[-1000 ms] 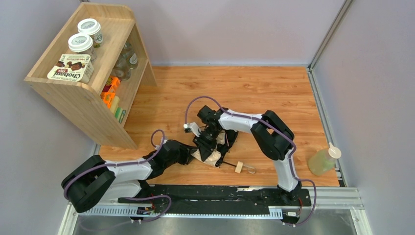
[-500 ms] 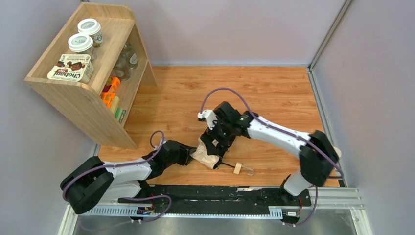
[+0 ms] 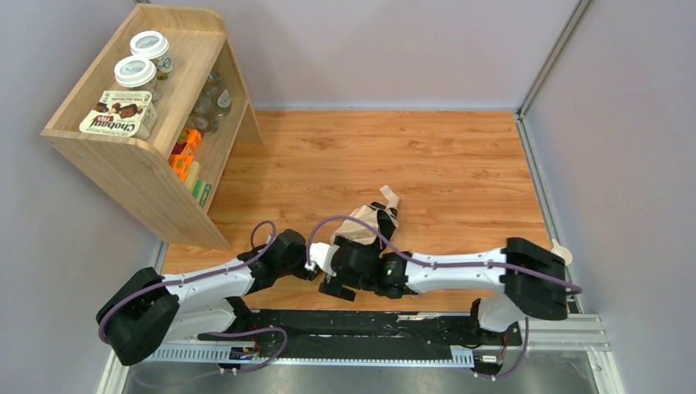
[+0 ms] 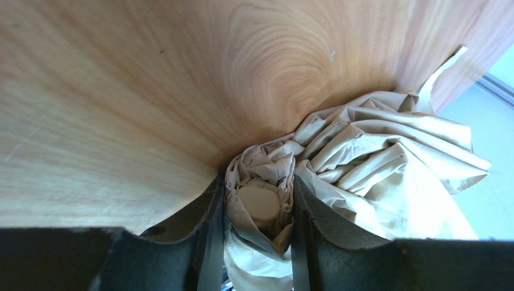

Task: Put away the umbrella

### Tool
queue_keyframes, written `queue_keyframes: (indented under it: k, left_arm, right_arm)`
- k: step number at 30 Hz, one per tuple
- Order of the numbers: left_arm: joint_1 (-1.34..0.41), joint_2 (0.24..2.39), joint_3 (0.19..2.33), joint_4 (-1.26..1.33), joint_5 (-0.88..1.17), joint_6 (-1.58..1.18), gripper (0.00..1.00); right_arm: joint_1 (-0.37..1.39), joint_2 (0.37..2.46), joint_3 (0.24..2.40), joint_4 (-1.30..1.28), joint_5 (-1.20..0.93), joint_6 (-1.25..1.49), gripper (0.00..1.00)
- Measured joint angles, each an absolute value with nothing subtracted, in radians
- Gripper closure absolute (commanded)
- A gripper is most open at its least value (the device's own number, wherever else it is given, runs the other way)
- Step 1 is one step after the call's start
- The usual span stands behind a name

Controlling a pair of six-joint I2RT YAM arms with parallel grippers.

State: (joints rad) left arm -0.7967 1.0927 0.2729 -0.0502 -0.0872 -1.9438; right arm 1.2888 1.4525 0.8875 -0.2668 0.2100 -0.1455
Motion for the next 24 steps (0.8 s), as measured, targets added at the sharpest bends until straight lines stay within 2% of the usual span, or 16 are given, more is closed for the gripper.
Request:
queue_keyframes:
  k: [6, 10, 14, 18, 22, 24]
  left_arm:
    - [-0.794, 1.092, 0.287, -0.109, -0.045, -1.978, 1.00]
    - [-0.784, 1.073, 0.291, -0.152, -0.035, -1.994, 1.00]
    - [-0.768, 1.045, 0.300, -0.208, -0.037, -1.997, 1.00]
    - [-0.747, 1.025, 0.304, -0.233, -0.061, -2.002, 1.00]
    - [-0.722, 1.014, 0.304, -0.243, -0.067, -1.987, 1.00]
    - [-0.702, 1.015, 0.305, -0.245, -0.062, -1.974, 1.00]
  right_arm:
    - [1.338, 1.595, 0.811, -0.110, 0.369, -0.200, 0.15]
    - [1.339, 1.649, 0.807, -0.023, 0.404, -0.217, 0.20]
    - [1.343, 1.692, 0.807, 0.059, 0.445, -0.216, 0.42]
    - [1.348, 1.742, 0.818, 0.118, 0.458, -0.196, 0.67]
    - [1.341, 1.764, 0.833, 0.133, 0.428, -0.202, 0.81]
    - [1.325, 1.773, 0.849, 0.126, 0.393, -0.195, 0.94]
